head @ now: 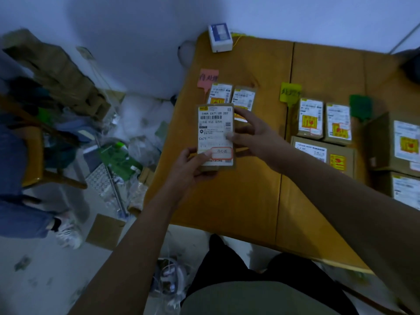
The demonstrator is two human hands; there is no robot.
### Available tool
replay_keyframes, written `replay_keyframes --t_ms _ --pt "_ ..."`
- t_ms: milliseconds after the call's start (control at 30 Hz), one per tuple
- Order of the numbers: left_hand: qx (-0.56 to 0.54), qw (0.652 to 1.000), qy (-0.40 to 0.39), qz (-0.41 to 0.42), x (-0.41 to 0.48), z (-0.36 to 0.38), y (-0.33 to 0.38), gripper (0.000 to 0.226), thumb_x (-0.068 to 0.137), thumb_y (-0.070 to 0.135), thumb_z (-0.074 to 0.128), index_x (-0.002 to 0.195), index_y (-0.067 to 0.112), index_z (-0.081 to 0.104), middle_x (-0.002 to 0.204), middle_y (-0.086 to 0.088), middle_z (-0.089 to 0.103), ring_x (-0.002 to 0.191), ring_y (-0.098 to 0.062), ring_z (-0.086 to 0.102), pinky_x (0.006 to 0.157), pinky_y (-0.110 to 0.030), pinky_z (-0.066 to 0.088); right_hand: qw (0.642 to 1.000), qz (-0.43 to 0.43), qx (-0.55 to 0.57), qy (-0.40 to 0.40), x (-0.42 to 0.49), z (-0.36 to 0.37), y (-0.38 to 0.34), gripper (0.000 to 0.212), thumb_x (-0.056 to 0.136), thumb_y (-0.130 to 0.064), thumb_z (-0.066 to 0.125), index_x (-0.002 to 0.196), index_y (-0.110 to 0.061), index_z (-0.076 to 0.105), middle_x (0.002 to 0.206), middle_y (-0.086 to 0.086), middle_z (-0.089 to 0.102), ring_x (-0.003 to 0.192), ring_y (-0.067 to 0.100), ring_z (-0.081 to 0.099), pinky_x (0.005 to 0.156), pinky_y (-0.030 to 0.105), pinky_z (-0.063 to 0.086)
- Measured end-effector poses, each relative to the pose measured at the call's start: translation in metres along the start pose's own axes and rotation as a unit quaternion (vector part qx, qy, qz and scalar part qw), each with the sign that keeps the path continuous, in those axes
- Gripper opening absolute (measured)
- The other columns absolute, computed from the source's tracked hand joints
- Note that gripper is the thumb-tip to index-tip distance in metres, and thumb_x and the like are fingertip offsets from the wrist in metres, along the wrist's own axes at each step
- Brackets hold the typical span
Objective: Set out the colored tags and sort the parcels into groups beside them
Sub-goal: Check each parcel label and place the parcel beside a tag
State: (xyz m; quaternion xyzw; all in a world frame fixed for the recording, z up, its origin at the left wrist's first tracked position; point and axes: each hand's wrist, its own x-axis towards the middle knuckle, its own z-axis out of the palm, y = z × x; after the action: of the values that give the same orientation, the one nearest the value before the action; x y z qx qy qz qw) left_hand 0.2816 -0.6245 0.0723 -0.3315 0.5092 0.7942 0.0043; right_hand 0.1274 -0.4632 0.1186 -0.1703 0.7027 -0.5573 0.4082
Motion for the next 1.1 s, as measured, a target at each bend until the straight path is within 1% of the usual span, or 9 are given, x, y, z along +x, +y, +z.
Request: replay_keyframes --t_ms 67,133,233,300,533,733,833,967,1100 --pt "0.041 0.999 0.001 0.004 0.001 0.005 0.003 0.057 0.093 0.030 0.072 0.140 0.008 0.050 0.122 -0.012 0.074 0.106 -0.031 0.076 0.089 -0.051 0.062 1.000 -0.003 0.023 0.018 -0.002 -0.004 0.003 0.071 0.094 -0.023 0.077 0.153 -0.043 0.043 0.127 0.004 0.071 0.111 0.023 0.075 0.087 0.047 0.065" --pt "0.072 0.997 0.007 0.029 0.003 0.007 0.005 0.053 0.095 0.035 0.069 0.141 0.017 0.052 0.125 -0.009 0.073 0.108 -0.026 0.075 0.089 -0.045 0.063 0.999 -0.004 0.032 0.020 -0.002 -0.007 0.005 0.072 0.093 -0.023 0.077 0.153 -0.043 0.043 0.127 0.003 0.071 0.111 0.022 0.075 0.088 0.048 0.065" --pt "0.066 0.996 0.019 0.063 0.005 0.009 0.009 0.035 0.096 0.033 0.069 0.129 0.034 0.059 0.122 -0.005 0.075 0.108 -0.024 0.075 0.087 -0.038 0.063 0.999 -0.009 0.035 0.020 0.000 -0.011 0.007 0.072 0.093 -0.022 0.078 0.152 -0.045 0.044 0.128 0.001 0.070 0.110 0.020 0.076 0.084 0.044 0.066" --pt "0.067 0.995 0.021 0.065 0.005 0.010 0.011 0.034 0.094 0.035 0.070 0.126 0.036 0.060 0.122 -0.003 0.076 0.108 -0.023 0.075 0.089 -0.040 0.062 0.999 -0.013 0.033 0.021 0.001 -0.012 0.007 0.071 0.092 -0.023 0.078 0.150 -0.047 0.045 0.126 -0.001 0.070 0.108 0.017 0.076 0.080 0.039 0.066" --pt "0.068 0.995 0.034 0.060 0.010 0.011 0.009 0.029 0.098 0.029 0.068 0.125 0.035 0.061 0.117 -0.004 0.078 0.104 -0.022 0.076 0.085 -0.037 0.064 0.999 0.000 0.040 0.016 0.004 -0.013 0.013 0.072 0.094 -0.022 0.077 0.152 -0.048 0.042 0.130 0.000 0.068 0.108 0.016 0.076 0.078 0.035 0.066" --pt "0.074 0.995 0.031 0.051 0.018 0.011 0.009 0.045 0.098 0.028 0.067 0.142 0.020 0.056 0.121 -0.008 0.076 0.108 -0.026 0.075 0.090 -0.044 0.062 0.997 0.008 0.060 0.040 0.003 -0.010 0.020 0.072 0.094 -0.021 0.076 0.152 -0.048 0.042 0.130 -0.001 0.067 0.106 0.015 0.077 0.079 0.039 0.067" --pt "0.075 0.995 0.023 0.056 0.024 0.010 0.008 0.040 0.098 0.028 0.067 0.137 0.024 0.058 0.115 -0.004 0.079 0.105 -0.024 0.076 0.082 -0.037 0.064 0.996 0.015 0.064 0.054 0.003 -0.010 0.024 0.072 0.095 -0.023 0.076 0.152 -0.049 0.040 0.131 -0.001 0.067 0.111 0.020 0.075 0.083 0.043 0.067" --pt "0.086 0.992 0.041 0.080 0.035 0.008 0.001 0.028 0.097 0.027 0.069 0.123 0.037 0.064 0.107 0.007 0.080 0.098 -0.016 0.078 0.073 -0.026 0.062 0.992 0.037 0.051 0.108 0.006 -0.002 0.033 0.071 0.095 -0.030 0.075 0.155 -0.040 0.039 0.137 -0.002 0.064 0.119 0.020 0.069 0.094 0.047 0.063" --pt "0.130 0.983 0.103 0.078 0.059 0.001 -0.012 0.039 0.099 0.030 0.068 0.137 0.025 0.063 0.119 -0.001 0.076 0.103 -0.017 0.075 0.085 -0.036 0.063 0.988 0.060 0.002 0.141 0.019 0.020 0.054 0.068 0.097 -0.028 0.073 0.157 -0.027 0.042 0.146 0.000 0.059 0.120 0.019 0.066 0.097 0.045 0.061"
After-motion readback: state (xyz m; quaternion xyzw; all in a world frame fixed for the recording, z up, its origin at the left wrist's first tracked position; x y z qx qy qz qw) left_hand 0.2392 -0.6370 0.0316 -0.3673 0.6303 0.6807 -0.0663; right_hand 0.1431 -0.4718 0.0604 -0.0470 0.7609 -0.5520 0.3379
